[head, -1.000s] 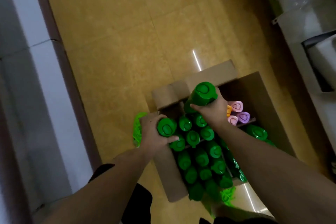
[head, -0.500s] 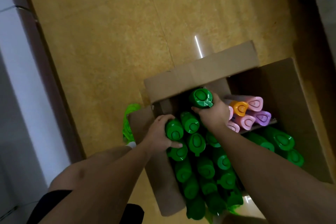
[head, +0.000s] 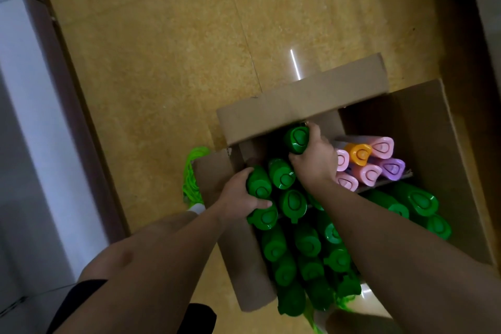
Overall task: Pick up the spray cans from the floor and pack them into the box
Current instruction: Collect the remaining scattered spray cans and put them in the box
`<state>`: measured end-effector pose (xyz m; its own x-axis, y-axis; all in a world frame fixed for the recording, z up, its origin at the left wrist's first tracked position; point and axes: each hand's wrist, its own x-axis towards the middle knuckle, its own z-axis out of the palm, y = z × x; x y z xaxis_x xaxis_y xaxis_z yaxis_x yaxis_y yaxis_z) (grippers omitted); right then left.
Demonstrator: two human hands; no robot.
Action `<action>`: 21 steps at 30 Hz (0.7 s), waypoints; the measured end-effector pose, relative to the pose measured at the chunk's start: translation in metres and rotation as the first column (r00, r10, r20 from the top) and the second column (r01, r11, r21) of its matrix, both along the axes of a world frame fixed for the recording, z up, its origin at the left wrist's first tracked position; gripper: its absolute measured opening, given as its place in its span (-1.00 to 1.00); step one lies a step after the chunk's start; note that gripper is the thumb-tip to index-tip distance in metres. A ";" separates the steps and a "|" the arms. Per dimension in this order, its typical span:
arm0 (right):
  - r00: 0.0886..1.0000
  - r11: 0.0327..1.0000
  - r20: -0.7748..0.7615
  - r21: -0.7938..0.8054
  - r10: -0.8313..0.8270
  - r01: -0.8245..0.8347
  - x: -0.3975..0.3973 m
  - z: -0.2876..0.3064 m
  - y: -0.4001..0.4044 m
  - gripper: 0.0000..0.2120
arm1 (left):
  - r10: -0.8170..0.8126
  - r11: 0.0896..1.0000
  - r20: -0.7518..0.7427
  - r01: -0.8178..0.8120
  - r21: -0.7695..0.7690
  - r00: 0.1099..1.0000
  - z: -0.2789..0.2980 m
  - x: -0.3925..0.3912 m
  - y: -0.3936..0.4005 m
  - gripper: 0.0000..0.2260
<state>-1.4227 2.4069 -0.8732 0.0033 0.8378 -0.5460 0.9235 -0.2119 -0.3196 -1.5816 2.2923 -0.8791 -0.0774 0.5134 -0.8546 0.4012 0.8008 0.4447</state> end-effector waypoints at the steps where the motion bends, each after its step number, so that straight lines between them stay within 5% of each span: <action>1: 1.000 1.000 0.023 -0.024 0.001 -0.001 -0.004 0.001 0.000 -0.30 | 0.010 1.000 -0.005 -0.010 -0.005 1.000 -0.001 0.000 0.000 0.00; 4: 0.995 0.992 0.099 -0.123 0.001 0.011 -0.013 0.004 0.008 -0.37 | 0.040 0.999 -0.019 -0.041 -0.034 0.999 0.008 -0.001 0.003 -0.11; 10: 0.998 0.982 0.060 -0.188 -0.015 0.026 -0.009 0.035 0.006 0.02 | 0.156 0.986 -0.042 -0.159 -0.057 0.987 0.042 -0.003 0.008 -0.10; 21: 0.996 0.998 -0.067 0.014 -0.052 0.053 0.045 0.203 0.005 -0.25 | 0.140 0.979 -0.084 -0.125 0.160 0.987 0.230 0.038 0.062 -0.34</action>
<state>-1.3778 2.4120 -0.6699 0.0116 0.8460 -0.5331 0.8879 -0.2539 -0.3836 -1.5439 2.3542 -0.6491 -0.2299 0.6178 -0.7520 0.3421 0.7747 0.5318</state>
